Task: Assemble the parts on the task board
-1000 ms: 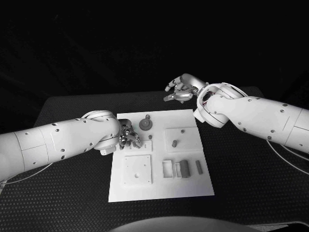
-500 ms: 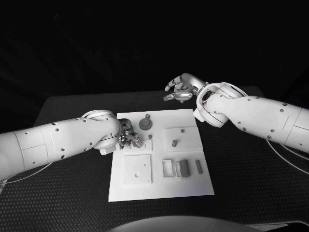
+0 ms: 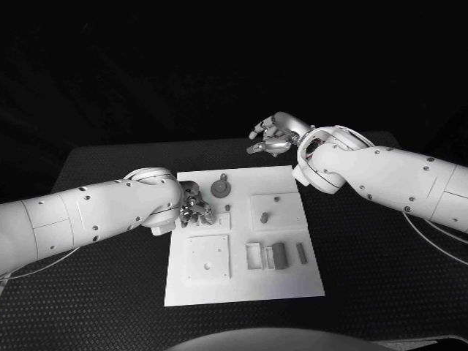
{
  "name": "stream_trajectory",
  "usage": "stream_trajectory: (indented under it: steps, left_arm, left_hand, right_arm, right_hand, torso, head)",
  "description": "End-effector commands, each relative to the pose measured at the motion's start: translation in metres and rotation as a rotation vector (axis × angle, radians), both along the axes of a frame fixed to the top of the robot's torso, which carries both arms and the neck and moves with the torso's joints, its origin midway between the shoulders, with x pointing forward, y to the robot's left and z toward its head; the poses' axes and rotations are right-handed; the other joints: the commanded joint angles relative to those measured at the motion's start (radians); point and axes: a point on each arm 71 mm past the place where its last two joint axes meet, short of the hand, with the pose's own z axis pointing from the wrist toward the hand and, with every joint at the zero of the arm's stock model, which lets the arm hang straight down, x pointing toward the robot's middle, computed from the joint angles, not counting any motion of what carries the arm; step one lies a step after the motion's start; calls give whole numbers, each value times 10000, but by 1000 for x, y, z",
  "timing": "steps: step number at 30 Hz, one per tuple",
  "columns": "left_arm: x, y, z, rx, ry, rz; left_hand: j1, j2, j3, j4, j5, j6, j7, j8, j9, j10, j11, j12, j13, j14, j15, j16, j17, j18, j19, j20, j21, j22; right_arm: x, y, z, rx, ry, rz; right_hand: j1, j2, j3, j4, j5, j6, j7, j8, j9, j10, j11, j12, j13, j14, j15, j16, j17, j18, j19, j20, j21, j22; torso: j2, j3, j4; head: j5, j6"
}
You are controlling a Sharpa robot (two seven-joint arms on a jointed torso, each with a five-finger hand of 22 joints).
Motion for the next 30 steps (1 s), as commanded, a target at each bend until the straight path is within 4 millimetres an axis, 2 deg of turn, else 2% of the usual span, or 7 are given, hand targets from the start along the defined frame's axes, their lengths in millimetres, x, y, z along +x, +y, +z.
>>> stream_trajectory:
  steps: [1,8,16,20,24,26,30]
  left_arm:
    - [-1,0,-3,46,134,-116]
    - [-1,1,-4,-75,106,-3]
    - [0,2,-3,-154,64,117]
    - [0,1,-4,-167,87,108]
    - [0,2,-4,-183,118,118]
    - [0,2,-4,-189,119,111]
    - [0,2,-4,-234,149,136]
  left_hand:
    - [416,341,35,1,27,23,21,45,351,94,6,17,4,-18,-74,40,-27,-142,1,-114,47,10]
    - [268,244,-9,48,27,-86,62,-48,333,109,40,15,8,-12,-66,75,-93,-142,16,-102,39,10]
    - [-114,-33,-92,223,27,-110,84,-120,323,111,60,3,13,-20,-51,115,-189,-139,39,-98,12,-4]
    - [-281,-232,-100,329,26,-87,77,-138,326,121,53,5,20,-15,-57,148,-238,-141,58,-112,3,-9]
    - [-460,-545,-164,422,26,-73,74,-154,332,124,50,4,25,-16,-62,175,-279,-141,73,-117,-2,-9]
    - [-599,-447,-445,233,26,-78,54,-177,352,112,56,6,40,-37,-69,217,-331,-135,54,-138,-14,4]
    - [-675,-528,-574,158,27,-70,66,-189,362,109,43,4,47,-46,-73,240,-367,-141,54,-142,-23,6]
  right_arm:
    - [-1,2,0,6,19,140]
    - [0,1,0,7,12,102]
    - [0,-1,0,-3,20,82]
    - [0,-1,0,-6,22,79]
    - [0,-1,0,-17,43,74]
    - [0,-1,0,-5,51,63]
    - [0,-2,0,1,69,59]
  right_hand:
    - [-7,71,-8,-74,63,-25,49,56,-1,12,55,53,-17,9,1,66,-17,144,-3,43,-25,108]
    - [-34,56,-17,-67,63,-37,51,50,-4,5,58,49,-25,2,3,63,-25,144,-8,46,-33,107]
    - [-39,54,-16,-66,63,-41,52,49,-5,-1,59,46,-30,-2,4,61,-29,144,-12,46,-37,106]
    - [-41,49,-17,-68,63,-42,52,48,-6,-2,59,45,-31,-3,5,60,-31,144,-13,46,-38,105]
    - [-41,43,-17,-70,63,-43,52,48,-6,-4,59,45,-33,-5,5,60,-32,144,-15,46,-40,105]
    - [-46,41,-19,-69,63,-44,53,47,-6,-5,59,44,-34,-6,5,59,-33,144,-15,47,-41,105]
    - [-59,38,-22,-62,63,-46,54,47,-7,-7,60,44,-37,-8,6,59,-36,144,-16,48,-43,105]
  torso:
    - [2,4,-7]
    - [9,3,-8]
    - [-1,-11,17]
    - [1,-13,13]
    - [-1,-18,11]
    - [1,-19,9]
    - [-1,-16,17]
  head:
    - [-20,-2]
    - [-44,-4]
    - [-64,-16]
    - [-66,-25]
    - [-66,-39]
    - [-61,-40]
    - [-63,-43]
